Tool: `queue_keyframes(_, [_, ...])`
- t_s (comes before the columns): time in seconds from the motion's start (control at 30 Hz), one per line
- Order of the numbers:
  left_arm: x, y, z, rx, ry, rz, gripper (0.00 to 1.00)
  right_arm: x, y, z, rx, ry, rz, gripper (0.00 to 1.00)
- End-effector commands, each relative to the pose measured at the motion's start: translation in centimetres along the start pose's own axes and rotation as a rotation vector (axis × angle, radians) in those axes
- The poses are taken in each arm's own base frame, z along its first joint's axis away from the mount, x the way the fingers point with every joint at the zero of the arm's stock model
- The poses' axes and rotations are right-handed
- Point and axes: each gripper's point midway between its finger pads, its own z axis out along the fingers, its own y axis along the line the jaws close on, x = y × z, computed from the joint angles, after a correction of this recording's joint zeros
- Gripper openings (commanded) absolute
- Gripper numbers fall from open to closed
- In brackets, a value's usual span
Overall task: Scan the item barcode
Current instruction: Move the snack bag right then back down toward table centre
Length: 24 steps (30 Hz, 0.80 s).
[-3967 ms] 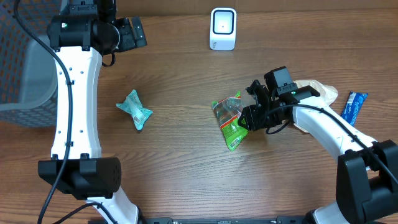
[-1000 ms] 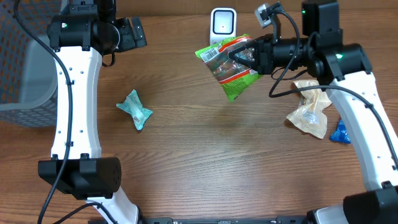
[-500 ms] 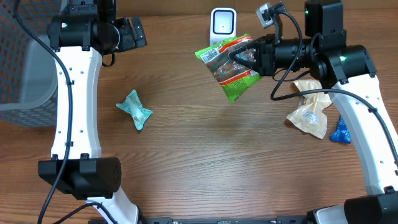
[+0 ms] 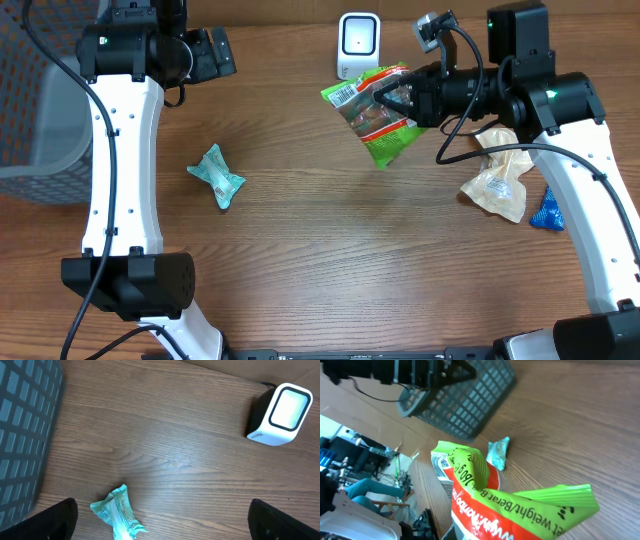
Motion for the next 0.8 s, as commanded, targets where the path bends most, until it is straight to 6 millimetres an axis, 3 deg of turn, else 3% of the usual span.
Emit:
queue_keyframes(0.0, [-0.4, -0.5, -0.1, 0.014, -0.008, -0.008, 1.00, -1.0, 0.5, -1.2, 0.055, -0.029, -0.043, 0.04])
queue_keyframes(0.2, [-0.4, -0.5, -0.1, 0.014, -0.009, -0.008, 1.00, 1.4, -2.6, 0.5, 0.097, 0.037, 0.043, 0.04])
queue_keyframes(0.27, [-0.4, -0.5, -0.1, 0.014, -0.008, -0.008, 1.00, 3.1, -5.1, 1.2, 0.170, 0.080, 0.093, 0.04])
queue_keyframes(0.33, [-0.4, -0.5, -0.1, 0.014, -0.009, -0.008, 1.00, 5.4, -9.9, 1.3, 0.378, 0.133, 0.176, 0.04])
queue_keyframes(0.5, [-0.4, -0.5, -0.1, 0.014, -0.009, -0.008, 1.00, 7.7, -16.2, -0.5, 0.807, 0.196, 0.223, 0.04])
queue_keyframes(0.67, [-0.4, -0.5, -0.1, 0.014, -0.009, -0.008, 1.00, 8.1, -18.9, -2.1, 1.243, 0.213, 0.126, 0.04])
queue_keyframes(0.77, [-0.4, -0.5, -0.1, 0.014, -0.009, -0.008, 1.00, 8.2, -19.4, -1.8, 1.471, 0.215, 0.022, 0.04])
